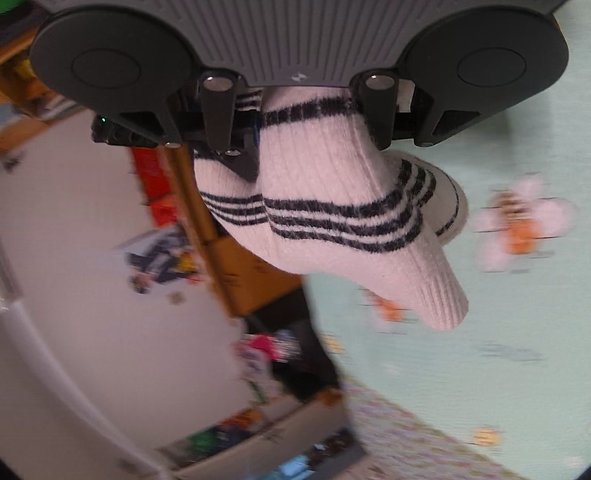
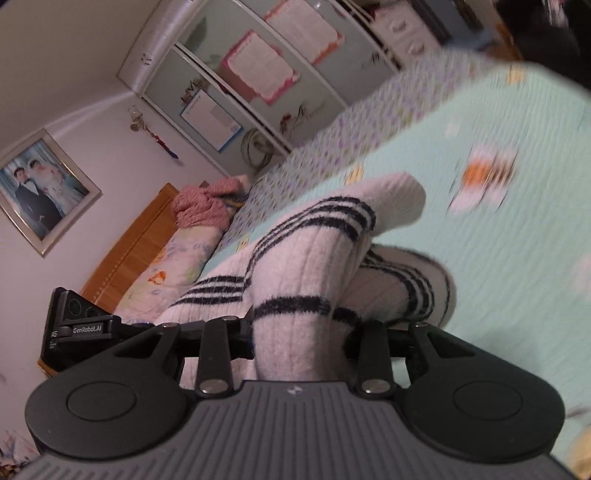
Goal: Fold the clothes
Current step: 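Carry the sweater stack with both grippers and lower it onto the quilt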
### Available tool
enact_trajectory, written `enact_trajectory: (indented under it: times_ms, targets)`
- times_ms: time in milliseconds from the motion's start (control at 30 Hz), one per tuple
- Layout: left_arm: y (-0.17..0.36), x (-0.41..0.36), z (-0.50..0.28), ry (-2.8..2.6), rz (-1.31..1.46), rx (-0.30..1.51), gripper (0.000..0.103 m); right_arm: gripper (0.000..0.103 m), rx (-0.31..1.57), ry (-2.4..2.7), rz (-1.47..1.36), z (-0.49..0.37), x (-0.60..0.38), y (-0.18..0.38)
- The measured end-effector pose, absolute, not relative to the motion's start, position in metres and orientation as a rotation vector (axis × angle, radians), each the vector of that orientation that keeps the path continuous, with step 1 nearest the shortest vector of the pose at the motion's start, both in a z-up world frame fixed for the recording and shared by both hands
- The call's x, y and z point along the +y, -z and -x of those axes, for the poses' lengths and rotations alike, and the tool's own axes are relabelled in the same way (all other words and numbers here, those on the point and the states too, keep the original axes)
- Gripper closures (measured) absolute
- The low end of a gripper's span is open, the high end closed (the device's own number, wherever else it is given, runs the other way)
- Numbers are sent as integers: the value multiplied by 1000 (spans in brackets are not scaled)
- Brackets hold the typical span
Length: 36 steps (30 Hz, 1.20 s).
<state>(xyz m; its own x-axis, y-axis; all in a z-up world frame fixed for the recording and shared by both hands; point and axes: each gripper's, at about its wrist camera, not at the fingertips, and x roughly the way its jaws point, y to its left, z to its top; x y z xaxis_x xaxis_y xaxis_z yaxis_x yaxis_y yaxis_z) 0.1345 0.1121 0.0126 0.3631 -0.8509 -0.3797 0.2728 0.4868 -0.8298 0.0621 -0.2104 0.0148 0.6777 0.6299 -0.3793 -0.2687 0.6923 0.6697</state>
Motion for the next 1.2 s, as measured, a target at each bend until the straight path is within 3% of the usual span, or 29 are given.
enact_trajectory:
  times_ms: [100, 167, 233, 333, 367, 433, 567, 767, 1000, 1200]
  targets:
    - [-2, 65, -148, 821, 720, 947, 63, 65, 652, -505, -618, -71, -258, -28]
    - [40, 35, -166, 748, 639, 1029, 56, 59, 709, -479, -634, -89, -286, -3]
    - [88, 13, -181, 666, 575, 1107, 51, 45, 815, -375, -648, -112, -313, 54]
    - [166, -1, -198, 547, 544, 1204, 48, 43, 1019, -53, -676, -129, -341, 164]
    - [192, -5, -204, 506, 533, 1235, 43, 40, 973, -53, -714, -122, -346, 176]
    - [193, -2, -202, 460, 560, 1218, 38, 36, 842, -88, -798, -106, -353, 193]
    - [180, 9, -195, 376, 628, 1162, 38, 35, 787, -84, -855, -91, -363, 196]
    - [160, 25, -185, 251, 724, 1072, 38, 34, 653, 89, -818, -65, -369, 152]
    - [98, -10, -174, 485, 552, 872, 36, 34, 546, -186, -898, -80, -352, 119]
    - [132, -52, -216, 455, 442, 940, 36, 35, 566, -276, -983, -134, -340, 126]
